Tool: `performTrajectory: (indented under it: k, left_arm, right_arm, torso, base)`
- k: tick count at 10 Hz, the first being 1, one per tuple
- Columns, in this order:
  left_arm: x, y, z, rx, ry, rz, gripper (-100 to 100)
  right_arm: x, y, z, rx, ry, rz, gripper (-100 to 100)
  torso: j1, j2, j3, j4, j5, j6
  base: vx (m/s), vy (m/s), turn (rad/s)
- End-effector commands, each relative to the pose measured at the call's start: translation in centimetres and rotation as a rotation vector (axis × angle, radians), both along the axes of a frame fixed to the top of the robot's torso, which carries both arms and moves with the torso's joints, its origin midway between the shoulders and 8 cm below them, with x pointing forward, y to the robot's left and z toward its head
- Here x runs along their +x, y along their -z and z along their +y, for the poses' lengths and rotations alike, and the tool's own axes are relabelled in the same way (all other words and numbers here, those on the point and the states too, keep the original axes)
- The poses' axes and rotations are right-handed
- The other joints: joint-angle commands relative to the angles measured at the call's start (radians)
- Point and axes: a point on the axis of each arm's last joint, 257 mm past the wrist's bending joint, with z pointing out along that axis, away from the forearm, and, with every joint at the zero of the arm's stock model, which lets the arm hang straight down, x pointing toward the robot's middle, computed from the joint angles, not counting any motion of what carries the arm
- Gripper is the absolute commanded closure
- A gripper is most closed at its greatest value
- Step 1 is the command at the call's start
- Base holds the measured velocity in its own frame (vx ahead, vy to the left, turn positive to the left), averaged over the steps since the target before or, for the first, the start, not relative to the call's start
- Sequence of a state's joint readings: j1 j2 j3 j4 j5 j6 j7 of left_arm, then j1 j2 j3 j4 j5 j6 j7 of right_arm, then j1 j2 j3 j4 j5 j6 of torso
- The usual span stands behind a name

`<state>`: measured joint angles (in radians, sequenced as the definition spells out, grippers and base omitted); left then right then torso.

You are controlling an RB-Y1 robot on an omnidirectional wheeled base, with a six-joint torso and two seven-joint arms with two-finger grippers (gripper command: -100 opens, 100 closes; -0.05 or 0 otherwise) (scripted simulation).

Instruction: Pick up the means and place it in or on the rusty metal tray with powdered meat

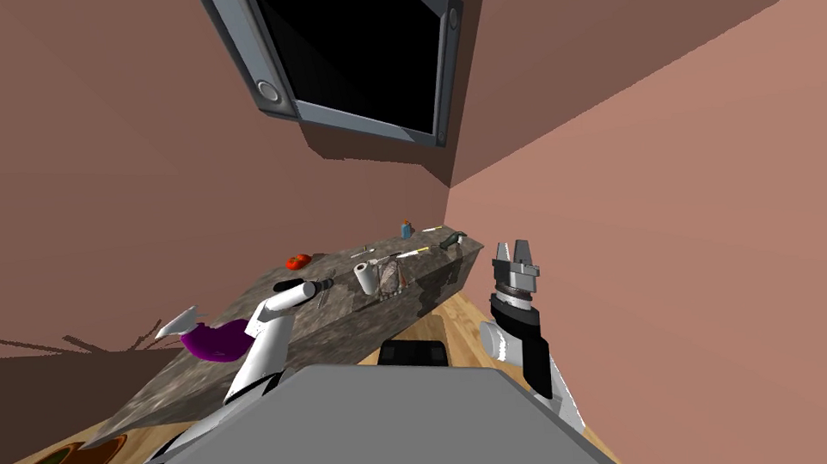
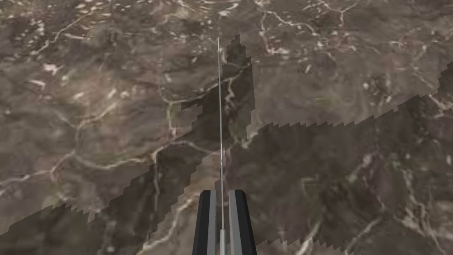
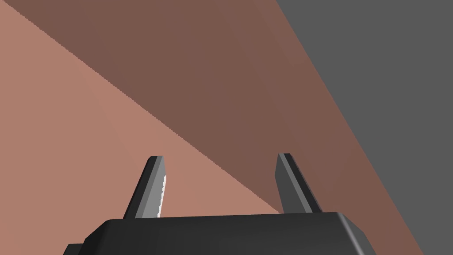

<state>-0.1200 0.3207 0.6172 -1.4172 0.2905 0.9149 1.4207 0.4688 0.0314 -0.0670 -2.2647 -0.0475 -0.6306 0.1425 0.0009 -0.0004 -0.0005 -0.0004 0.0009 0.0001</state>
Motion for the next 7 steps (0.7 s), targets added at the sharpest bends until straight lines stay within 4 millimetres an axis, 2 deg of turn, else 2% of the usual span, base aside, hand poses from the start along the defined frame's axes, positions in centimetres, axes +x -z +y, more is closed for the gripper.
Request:
performTrajectory:
  k: [1,4,5,6,7]
  left_arm:
    - [0.1,-0.5,-0.5,-0.001,0.011,0.0,100]
    - [0.1,-1.4,-1.6,-0.002,0.032,-0.001,100]
    - [0.2,-1.3,-1.3,0.0,0.028,-0.001,100]
    - [0.1,-1.3,-1.4,-0.001,0.029,0.0,0]
    - [1.7,-4.2,-0.6,0.022,0.032,-0.037,100]
  right_arm:
    - [0.0,0.0,0.0,0.0,0.0,0.0,0]
    - [0.0,0.0,0.0,0.0,0.0,0.0,0]
    - [0.0,0.0,0.0,0.0,0.0,0.0,0]
    - [0.0,0.0,0.0,0.0,0.0,0.0,0]
    - [0.0,0.0,0.0,0.0,0.0,0.0,0]
  torso:
    - [0.0,0.0,0.0,0.0,0.0,0.0]
    - [-0.002,0.001,0.0,0.0,0.0,-0.001]
    - [-0.002,0.001,0.0,0.0,0.0,-0.001]
    - [-0.001,0.0,0.0,0.0,0.0,-0.001]
    - [0.0,0.0,0.0,0.0,0.0,-0.001]
  base:
    - [-0.003,-0.01,0.084]
    - [-0.002,-0.017,0.085]
    - [0.0,-0.008,0.017]
    - [0.0,0.0,0.0]
    - [-0.052,-0.105,-0.118]
